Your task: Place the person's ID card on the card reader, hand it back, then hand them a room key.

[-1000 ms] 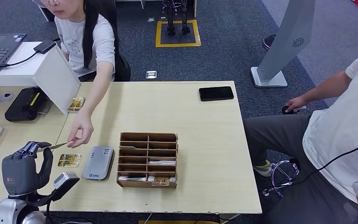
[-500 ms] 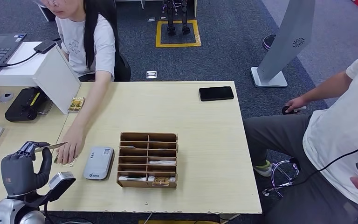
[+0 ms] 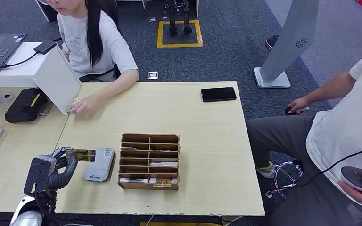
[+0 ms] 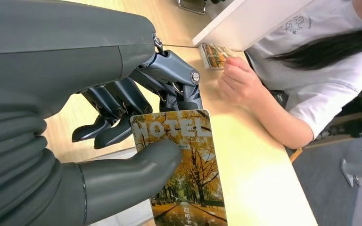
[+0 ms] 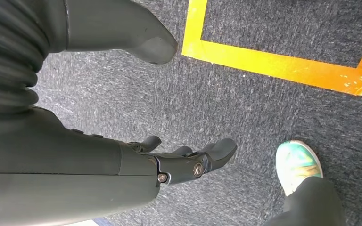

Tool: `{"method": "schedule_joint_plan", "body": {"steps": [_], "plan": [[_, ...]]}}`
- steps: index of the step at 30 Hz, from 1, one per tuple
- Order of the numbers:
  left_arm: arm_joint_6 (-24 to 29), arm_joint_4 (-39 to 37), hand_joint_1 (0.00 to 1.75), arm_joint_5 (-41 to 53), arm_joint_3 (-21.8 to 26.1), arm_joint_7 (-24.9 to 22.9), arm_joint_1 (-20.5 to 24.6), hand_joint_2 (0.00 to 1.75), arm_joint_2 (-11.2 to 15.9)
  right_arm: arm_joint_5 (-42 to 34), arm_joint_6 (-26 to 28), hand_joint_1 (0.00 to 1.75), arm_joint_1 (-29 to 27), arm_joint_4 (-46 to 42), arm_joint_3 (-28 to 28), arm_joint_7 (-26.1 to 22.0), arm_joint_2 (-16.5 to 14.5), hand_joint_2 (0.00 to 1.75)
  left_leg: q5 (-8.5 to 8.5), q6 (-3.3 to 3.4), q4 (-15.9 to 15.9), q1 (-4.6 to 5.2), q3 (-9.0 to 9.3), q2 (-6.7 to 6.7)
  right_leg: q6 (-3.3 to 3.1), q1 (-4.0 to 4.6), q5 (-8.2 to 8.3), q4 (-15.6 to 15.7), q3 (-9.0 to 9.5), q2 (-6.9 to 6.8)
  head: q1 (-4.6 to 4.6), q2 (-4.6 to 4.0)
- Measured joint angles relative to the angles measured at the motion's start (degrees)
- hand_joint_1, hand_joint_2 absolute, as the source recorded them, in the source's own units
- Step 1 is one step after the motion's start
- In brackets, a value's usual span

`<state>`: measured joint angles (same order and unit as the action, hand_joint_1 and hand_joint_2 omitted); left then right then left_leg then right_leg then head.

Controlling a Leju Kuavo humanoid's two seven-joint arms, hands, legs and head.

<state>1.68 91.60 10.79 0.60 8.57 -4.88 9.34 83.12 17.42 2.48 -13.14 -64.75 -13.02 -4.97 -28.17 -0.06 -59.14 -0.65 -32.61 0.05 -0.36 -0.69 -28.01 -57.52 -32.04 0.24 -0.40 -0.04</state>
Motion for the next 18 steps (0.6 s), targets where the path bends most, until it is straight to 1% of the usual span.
{"method": "schedule_joint_plan", "body": {"steps": [7, 12, 18], "plan": [[0.0, -0.2, 1.75, -0.6, -1.4, -3.7, 0.1, 1.75, -0.3, 0.2, 0.2, 0.00, 0.0, 0.0, -0.7, 0.3, -0.2, 1.75, 0.00, 0.00, 0.0, 0.00, 0.00, 0.00, 0.00, 0.00, 0.00, 0.0, 0.00, 0.00, 0.00, 0.00], [1.0, -1.3, 1.75, 1.7, -2.4, -5.5, 0.2, 1.75, -0.7, 0.7, 0.1, 0.00, 0.0, 0.0, -0.9, 0.4, -0.2, 1.75, 0.00, 0.00, 0.0, 0.01, 0.01, 0.00, 0.00, 0.00, 0.00, 0.0, -0.01, 0.00, 0.00, 0.00], [4.8, -4.7, 1.75, 7.1, -4.3, -6.6, 1.6, 1.75, -3.0, 1.1, 0.1, 0.00, 0.1, 0.0, -0.9, 0.8, -0.4, 1.75, 0.00, 0.00, 0.0, 0.02, 0.00, 0.00, 0.00, 0.00, 0.01, 0.0, 0.01, 0.00, 0.00, 0.00]]}}
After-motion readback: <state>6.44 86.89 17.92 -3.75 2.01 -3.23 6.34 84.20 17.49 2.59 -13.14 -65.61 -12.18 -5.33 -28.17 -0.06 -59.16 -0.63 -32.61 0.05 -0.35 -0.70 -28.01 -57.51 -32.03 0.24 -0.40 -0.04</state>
